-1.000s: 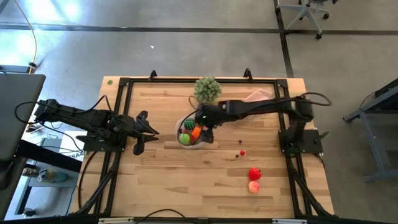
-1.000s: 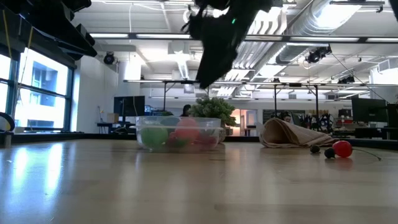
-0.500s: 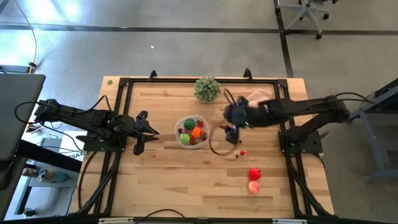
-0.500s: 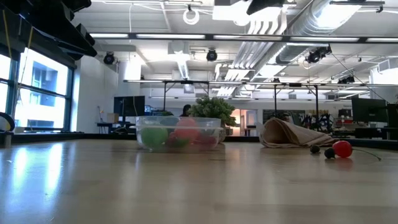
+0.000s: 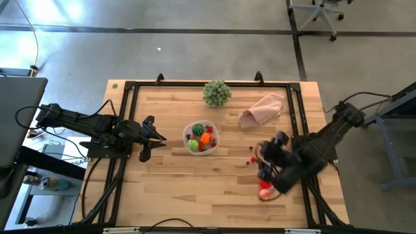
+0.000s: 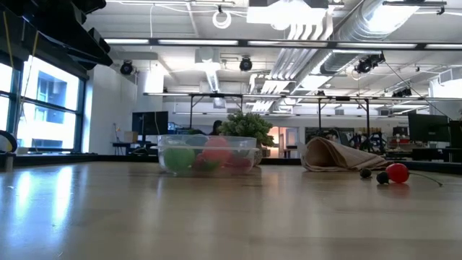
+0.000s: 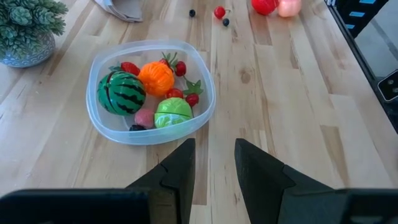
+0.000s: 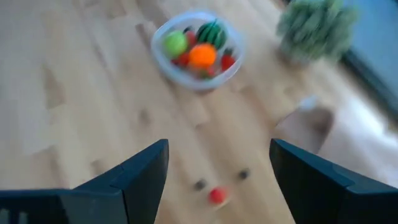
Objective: Pick and placing Produce into tupperware
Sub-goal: Put the pink peach into the transparent bin
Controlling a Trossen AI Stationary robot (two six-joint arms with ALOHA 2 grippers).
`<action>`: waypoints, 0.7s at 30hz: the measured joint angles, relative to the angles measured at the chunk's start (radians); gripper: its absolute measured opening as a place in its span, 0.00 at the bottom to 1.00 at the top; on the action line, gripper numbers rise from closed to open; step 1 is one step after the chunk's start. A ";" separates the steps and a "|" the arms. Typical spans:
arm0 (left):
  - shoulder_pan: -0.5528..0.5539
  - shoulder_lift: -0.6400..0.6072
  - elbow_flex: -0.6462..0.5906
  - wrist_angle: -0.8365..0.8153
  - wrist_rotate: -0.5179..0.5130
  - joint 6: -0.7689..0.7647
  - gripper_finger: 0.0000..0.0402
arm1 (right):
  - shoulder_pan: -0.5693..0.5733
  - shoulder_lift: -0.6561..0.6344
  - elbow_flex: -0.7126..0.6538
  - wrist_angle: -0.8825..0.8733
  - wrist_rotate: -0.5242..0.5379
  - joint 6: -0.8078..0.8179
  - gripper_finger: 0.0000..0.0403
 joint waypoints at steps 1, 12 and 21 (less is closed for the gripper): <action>0.000 0.000 0.000 0.000 0.000 0.000 0.25 | 0.035 0.011 0.000 -0.011 -0.008 0.065 0.68; 0.000 0.000 0.000 0.000 0.000 0.000 0.25 | 0.209 0.124 0.000 -0.023 -0.354 0.815 0.68; 0.000 0.000 0.000 0.000 0.000 0.000 0.25 | 0.186 0.150 0.000 -0.037 -0.607 1.064 0.68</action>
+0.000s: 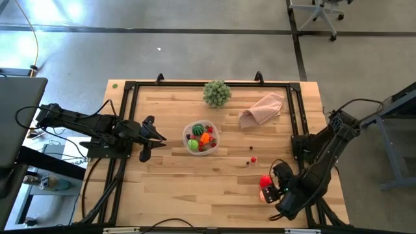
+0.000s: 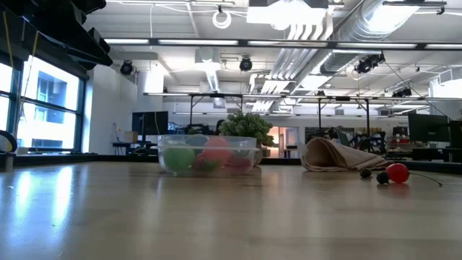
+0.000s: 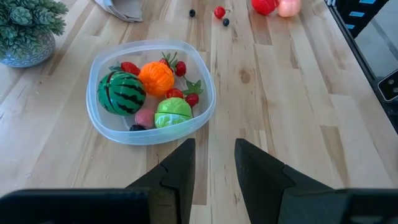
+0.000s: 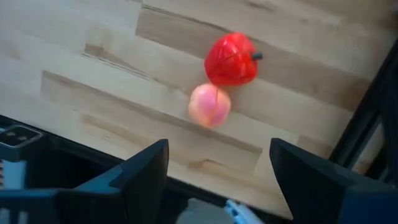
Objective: Pick and placing Produce into tupperware
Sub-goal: Put the pink peach into the transparent bin
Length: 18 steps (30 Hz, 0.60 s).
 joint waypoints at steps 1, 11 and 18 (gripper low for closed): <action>0.000 0.000 0.000 0.000 0.000 0.000 0.25 | 0.000 0.000 0.000 0.008 -0.003 0.016 0.68; 0.000 0.000 0.000 0.000 0.000 0.000 0.25 | -0.016 0.108 0.000 0.116 -0.023 0.079 0.68; 0.000 0.000 0.000 0.000 0.000 0.000 0.25 | -0.038 0.222 0.000 0.161 -0.147 0.125 0.68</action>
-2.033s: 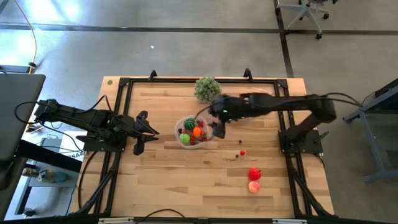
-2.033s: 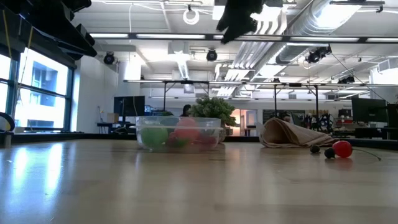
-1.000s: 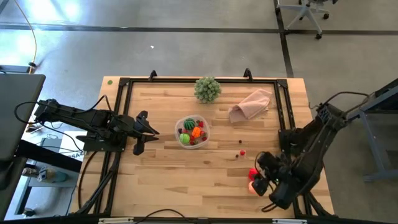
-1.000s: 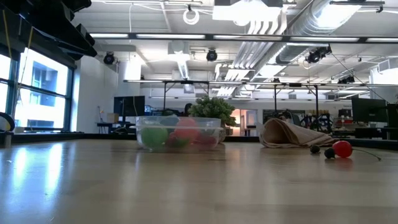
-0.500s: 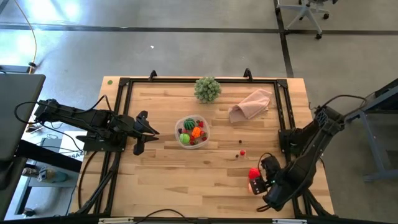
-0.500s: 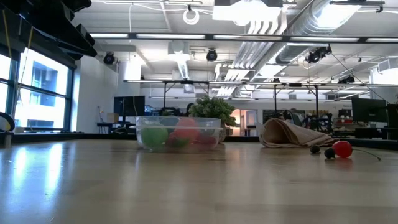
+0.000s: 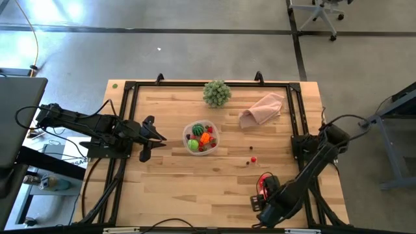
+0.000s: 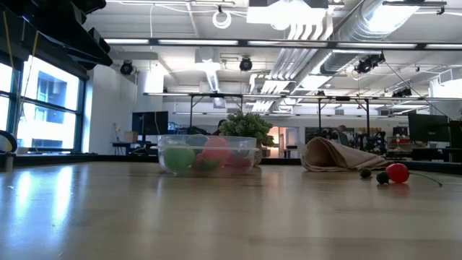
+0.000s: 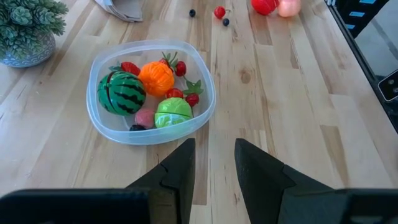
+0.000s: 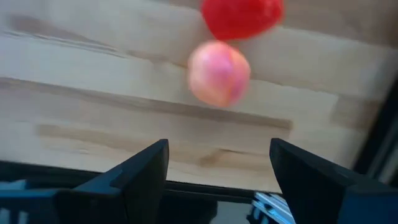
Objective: Pick and placing Produce into tupperware
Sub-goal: Put the pink peach into the transparent bin
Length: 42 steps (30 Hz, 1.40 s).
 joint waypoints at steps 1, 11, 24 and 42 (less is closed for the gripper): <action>0.000 0.000 0.000 0.000 0.000 0.000 0.25 | -0.003 0.011 0.000 -0.001 -0.020 0.005 0.68; 0.000 0.000 0.000 0.000 0.000 0.000 0.25 | -0.039 0.068 0.000 0.005 -0.031 0.019 0.68; 0.000 0.000 0.000 0.000 0.000 0.000 0.25 | -0.043 0.081 0.000 -0.088 -0.007 0.019 0.68; 0.000 0.000 0.000 0.000 0.000 0.000 0.25 | -0.012 0.115 0.000 -0.042 0.018 0.040 0.68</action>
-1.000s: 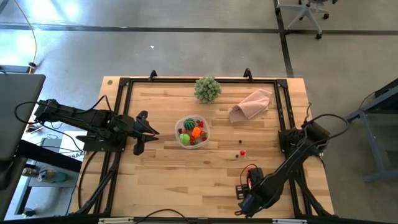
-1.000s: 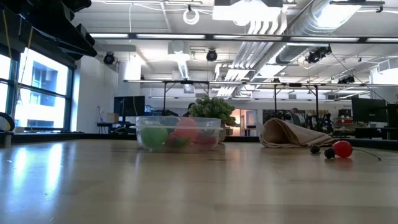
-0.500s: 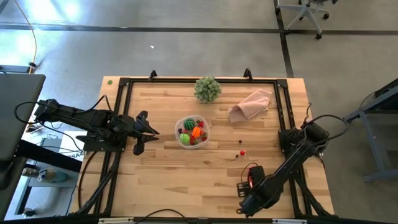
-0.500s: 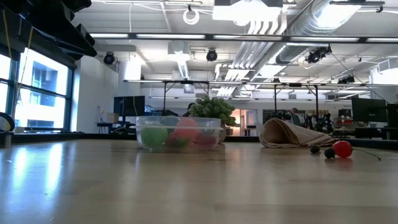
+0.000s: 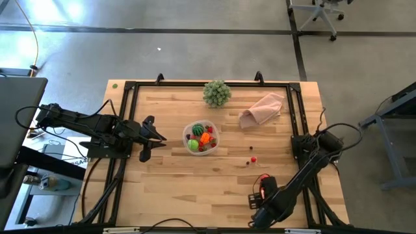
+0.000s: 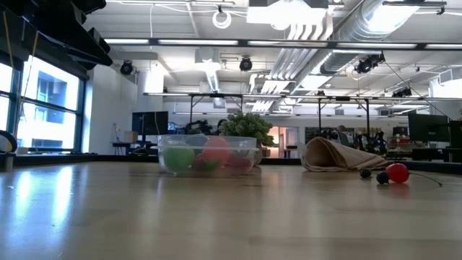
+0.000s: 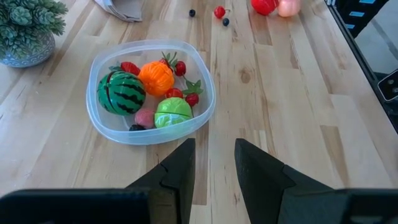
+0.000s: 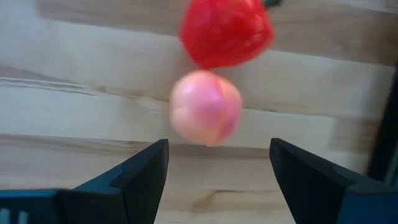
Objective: Pick and placing Produce into tupperware
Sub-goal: Put the pink peach into the transparent bin
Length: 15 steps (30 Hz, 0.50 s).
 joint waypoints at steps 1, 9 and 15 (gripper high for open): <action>0.000 0.000 0.000 0.000 0.000 0.000 0.25 | 0.000 0.005 0.000 -0.006 -0.020 0.001 0.68; 0.000 0.000 0.000 0.000 0.000 0.000 0.25 | -0.003 0.017 0.000 -0.008 0.046 -0.020 0.68; 0.000 0.000 0.000 0.000 0.000 0.000 0.25 | -0.003 0.017 0.000 -0.013 0.048 -0.018 0.68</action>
